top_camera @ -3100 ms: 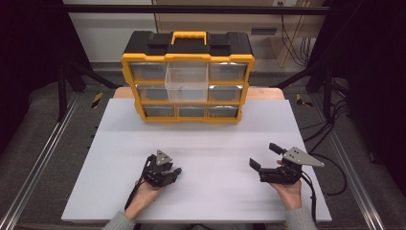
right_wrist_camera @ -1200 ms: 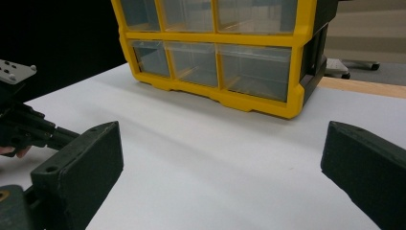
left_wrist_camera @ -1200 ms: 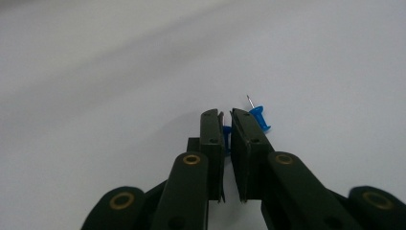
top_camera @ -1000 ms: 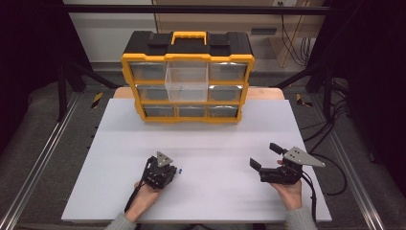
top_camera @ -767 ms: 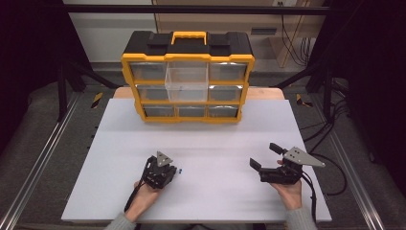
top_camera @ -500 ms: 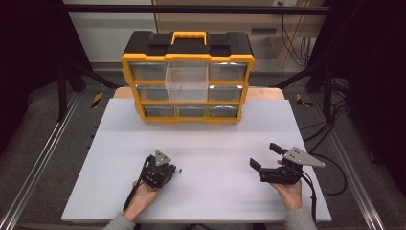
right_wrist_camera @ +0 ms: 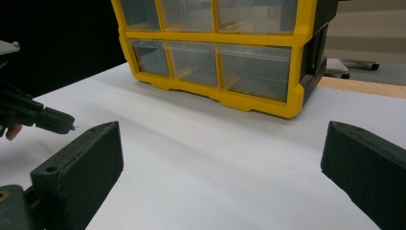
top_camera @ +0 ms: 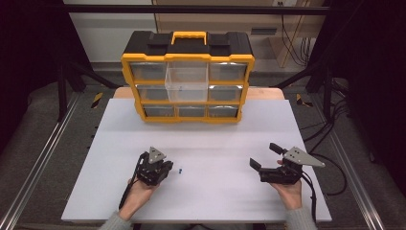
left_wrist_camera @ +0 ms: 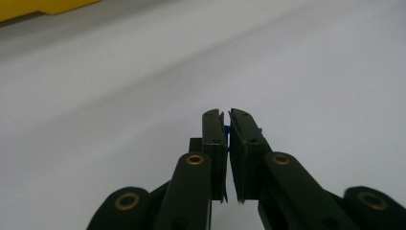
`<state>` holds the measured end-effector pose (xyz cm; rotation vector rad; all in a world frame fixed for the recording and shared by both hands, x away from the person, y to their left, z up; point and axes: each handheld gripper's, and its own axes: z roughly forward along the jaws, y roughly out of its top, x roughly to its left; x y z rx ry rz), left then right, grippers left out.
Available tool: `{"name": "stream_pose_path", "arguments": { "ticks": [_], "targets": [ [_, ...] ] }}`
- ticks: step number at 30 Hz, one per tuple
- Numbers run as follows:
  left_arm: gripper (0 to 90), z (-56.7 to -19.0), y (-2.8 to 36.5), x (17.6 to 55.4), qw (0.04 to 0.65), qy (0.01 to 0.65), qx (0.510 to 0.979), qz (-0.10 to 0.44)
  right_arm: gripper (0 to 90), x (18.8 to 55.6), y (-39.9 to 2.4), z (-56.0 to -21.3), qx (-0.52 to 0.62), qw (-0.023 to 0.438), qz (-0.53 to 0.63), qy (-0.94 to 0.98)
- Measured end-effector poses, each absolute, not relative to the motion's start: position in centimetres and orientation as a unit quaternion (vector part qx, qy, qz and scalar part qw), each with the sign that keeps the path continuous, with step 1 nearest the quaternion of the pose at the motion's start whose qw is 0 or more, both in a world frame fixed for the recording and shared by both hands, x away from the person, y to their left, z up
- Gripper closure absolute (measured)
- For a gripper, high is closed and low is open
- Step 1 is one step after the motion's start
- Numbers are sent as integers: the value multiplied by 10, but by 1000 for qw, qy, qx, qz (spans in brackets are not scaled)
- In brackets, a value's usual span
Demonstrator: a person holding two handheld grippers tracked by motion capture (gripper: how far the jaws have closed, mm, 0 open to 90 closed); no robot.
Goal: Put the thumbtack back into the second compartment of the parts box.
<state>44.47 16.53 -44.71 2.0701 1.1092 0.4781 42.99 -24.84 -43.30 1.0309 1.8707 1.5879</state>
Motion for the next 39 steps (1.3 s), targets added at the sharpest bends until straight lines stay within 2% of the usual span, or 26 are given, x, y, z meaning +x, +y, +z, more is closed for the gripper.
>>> {"name": "stream_pose_path", "arguments": {
  "ticks": [39],
  "targets": [
    [841, -384, 191, 436, 433, 404, 778, 211, 12, 430, -248, -433, 380, 235, 578, 683]
  ]
}}
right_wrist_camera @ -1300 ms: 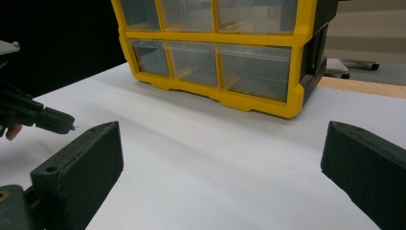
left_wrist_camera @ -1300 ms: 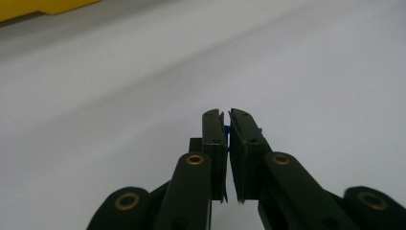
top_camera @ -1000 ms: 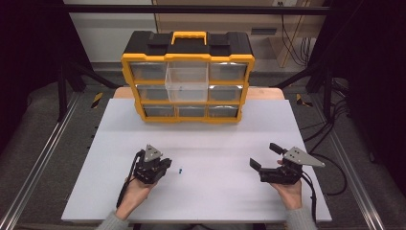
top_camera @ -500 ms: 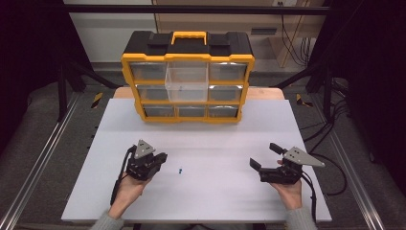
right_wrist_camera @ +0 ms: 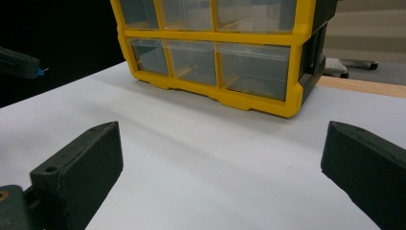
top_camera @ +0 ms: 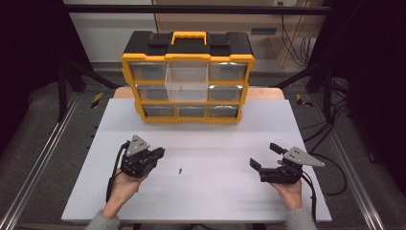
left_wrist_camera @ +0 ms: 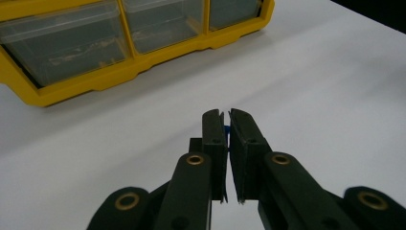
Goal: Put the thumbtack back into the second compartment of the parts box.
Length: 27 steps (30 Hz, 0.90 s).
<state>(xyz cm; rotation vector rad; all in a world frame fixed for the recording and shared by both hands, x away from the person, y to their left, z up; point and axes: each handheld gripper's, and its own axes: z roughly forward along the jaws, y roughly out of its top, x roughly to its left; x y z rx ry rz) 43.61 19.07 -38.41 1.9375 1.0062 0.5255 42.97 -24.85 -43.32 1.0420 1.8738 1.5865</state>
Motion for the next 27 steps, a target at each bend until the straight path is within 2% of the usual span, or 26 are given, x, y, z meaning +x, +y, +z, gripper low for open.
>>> {"name": "stream_pose_path", "arguments": {
  "ticks": [13, 27],
  "targets": [
    [841, -361, 191, 437, 459, 393, 768, 212, 12, 430, -249, -434, 382, 236, 577, 683],
    [841, -335, 189, 446, 469, 372, 765, 239, 12, 430, -249, -434, 381, 237, 576, 683]
  ]
}}
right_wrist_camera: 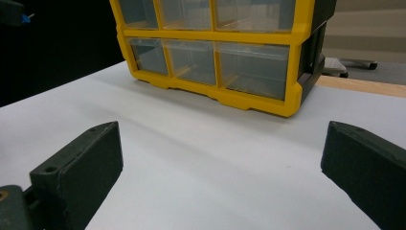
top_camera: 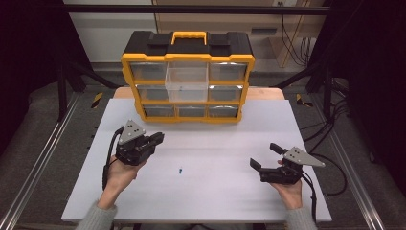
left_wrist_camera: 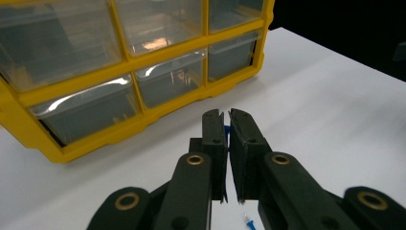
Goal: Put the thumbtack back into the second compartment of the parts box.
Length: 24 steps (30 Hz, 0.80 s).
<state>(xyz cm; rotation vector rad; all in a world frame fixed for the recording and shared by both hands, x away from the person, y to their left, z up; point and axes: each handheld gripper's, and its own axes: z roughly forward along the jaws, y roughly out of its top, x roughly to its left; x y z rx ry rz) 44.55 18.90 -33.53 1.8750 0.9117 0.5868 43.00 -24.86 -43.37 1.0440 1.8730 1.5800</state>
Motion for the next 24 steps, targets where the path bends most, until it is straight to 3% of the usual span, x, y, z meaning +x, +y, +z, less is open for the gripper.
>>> {"name": "stream_pose_path", "arguments": {
  "ticks": [24],
  "targets": [
    [841, -289, 174, 457, 477, 339, 769, 259, 12, 429, -248, -433, 386, 231, 580, 679]
  ]
}}
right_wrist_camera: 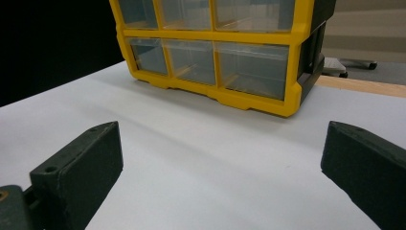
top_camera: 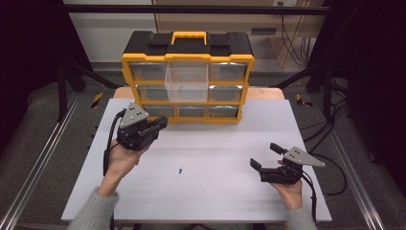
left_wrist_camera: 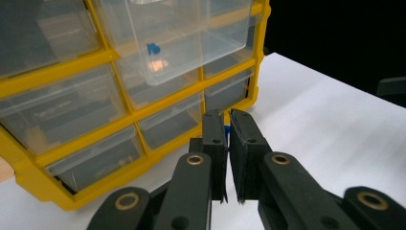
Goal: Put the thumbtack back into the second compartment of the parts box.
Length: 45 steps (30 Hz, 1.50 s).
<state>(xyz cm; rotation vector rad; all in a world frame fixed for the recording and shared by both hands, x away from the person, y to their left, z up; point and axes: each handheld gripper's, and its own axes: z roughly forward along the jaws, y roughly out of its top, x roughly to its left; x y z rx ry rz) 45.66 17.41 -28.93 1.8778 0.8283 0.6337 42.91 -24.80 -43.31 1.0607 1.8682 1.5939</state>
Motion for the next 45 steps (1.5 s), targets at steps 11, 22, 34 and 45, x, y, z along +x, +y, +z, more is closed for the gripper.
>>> {"name": "stream_pose_path", "arguments": {
  "ticks": [11, 22, 34, 45],
  "targets": [
    [841, -271, 168, 461, 487, 331, 766, 258, 12, 429, -248, -433, 386, 231, 580, 680],
    [841, -253, 159, 467, 484, 321, 767, 273, 12, 429, -248, -433, 391, 229, 579, 678],
    [841, -233, 148, 474, 487, 316, 764, 281, 12, 430, -250, -433, 381, 236, 579, 681],
    [841, -217, 140, 483, 481, 315, 765, 290, 12, 430, -250, -433, 383, 236, 580, 679]
  ]
}}
